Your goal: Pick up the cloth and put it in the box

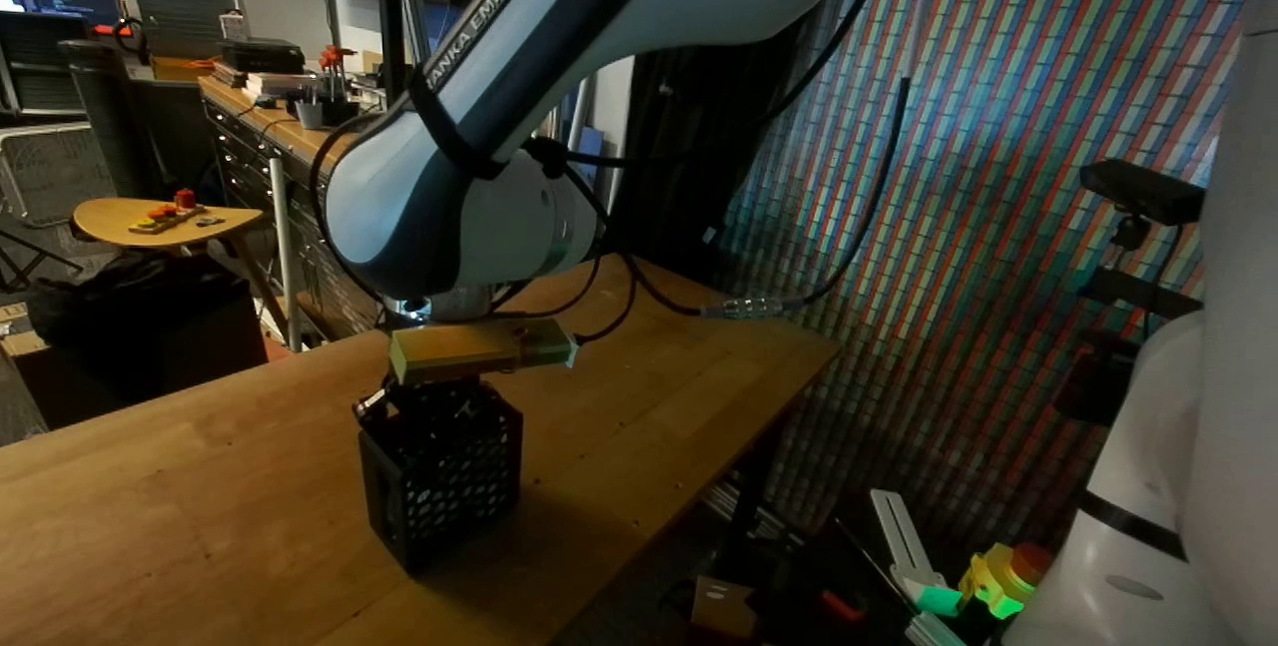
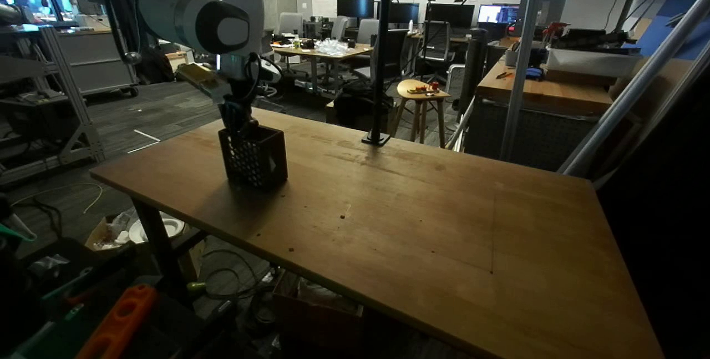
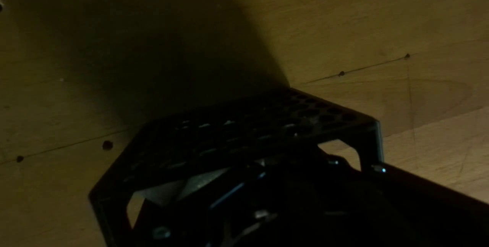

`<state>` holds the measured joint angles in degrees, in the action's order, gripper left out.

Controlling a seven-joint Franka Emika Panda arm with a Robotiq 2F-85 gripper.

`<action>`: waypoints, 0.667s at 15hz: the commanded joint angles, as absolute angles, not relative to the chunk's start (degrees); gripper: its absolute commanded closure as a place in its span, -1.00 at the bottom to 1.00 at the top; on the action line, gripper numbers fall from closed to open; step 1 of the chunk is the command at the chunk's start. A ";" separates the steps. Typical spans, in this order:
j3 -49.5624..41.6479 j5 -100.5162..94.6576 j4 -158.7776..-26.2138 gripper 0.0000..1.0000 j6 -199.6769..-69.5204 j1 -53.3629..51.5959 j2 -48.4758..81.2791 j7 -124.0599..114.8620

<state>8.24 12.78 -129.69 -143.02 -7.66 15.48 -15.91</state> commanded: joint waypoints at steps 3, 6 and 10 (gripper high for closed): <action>10.15 20.51 -131.10 0.84 -146.92 -6.41 17.21 -9.49; 10.54 23.32 -131.05 0.84 -146.97 -5.42 18.16 -5.59; 10.75 25.28 -130.58 0.84 -146.16 -3.97 19.19 -1.19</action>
<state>9.43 22.77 -130.43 -145.56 -5.85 18.75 -5.44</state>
